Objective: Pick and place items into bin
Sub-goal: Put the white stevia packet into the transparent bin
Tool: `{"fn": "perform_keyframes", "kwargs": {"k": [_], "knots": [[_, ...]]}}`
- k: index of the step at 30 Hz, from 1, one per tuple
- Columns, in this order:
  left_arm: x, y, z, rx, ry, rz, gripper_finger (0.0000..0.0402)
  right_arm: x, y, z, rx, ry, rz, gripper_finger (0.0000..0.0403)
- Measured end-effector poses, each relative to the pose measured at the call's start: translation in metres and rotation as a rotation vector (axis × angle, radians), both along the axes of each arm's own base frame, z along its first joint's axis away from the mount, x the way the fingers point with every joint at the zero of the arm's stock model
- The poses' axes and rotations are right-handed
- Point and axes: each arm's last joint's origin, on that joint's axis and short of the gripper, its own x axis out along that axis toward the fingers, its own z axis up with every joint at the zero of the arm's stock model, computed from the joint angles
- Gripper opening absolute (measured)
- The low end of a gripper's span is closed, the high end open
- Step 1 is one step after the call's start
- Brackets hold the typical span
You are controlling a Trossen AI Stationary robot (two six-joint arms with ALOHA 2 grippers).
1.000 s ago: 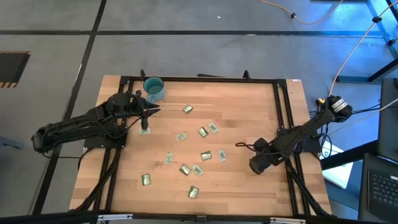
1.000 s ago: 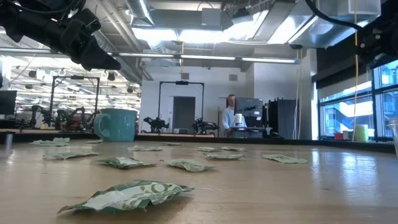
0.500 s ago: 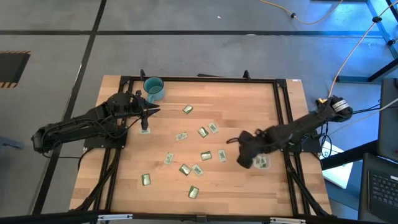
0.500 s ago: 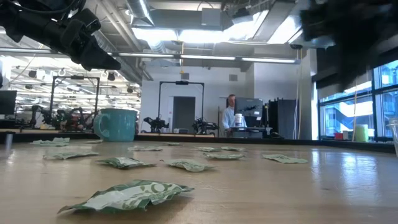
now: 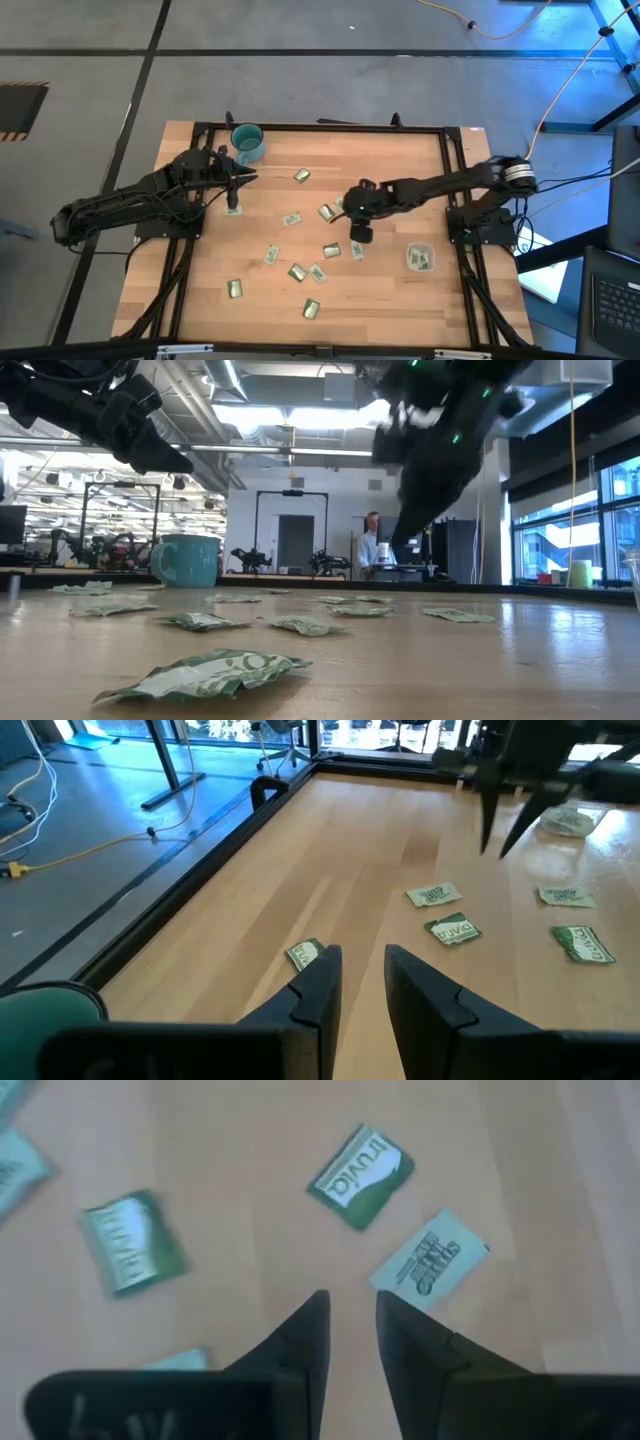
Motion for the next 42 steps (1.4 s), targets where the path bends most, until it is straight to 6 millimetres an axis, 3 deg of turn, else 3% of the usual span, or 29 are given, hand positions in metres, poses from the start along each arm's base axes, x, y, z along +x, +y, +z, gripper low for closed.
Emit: {"fn": "perform_keyframes", "kwargs": {"k": [5, 9, 21, 30, 39, 42], "knots": [[0.0, 0.0, 0.0, -0.002, 0.005, 0.0, 0.0074, 0.008, -0.014, -0.03, -0.025, 0.082, 0.006, 0.0088], [0.0, 0.0, -0.001, -0.004, 0.007, 0.0, 0.0074, 0.012, -0.024, -0.04, -0.027, 0.085, -0.015, 0.0088], [-0.001, 0.0, -0.002, -0.01, 0.02, 0.0, 0.0074, 0.011, -0.039, -0.044, 0.036, 0.097, -0.035, 0.0088], [-0.001, 0.0, -0.003, -0.011, 0.026, 0.003, 0.0074, 0.014, -0.041, -0.061, 0.044, 0.145, -0.048, 0.0086], [-0.001, 0.001, -0.003, -0.005, 0.035, 0.031, 0.0074, 0.011, -0.041, -0.061, 0.058, 0.175, -0.073, 0.0011], [-0.001, 0.001, -0.003, -0.004, 0.035, 0.031, 0.0074, 0.01, -0.04, -0.051, 0.065, 0.181, -0.073, 0.0007]]}}
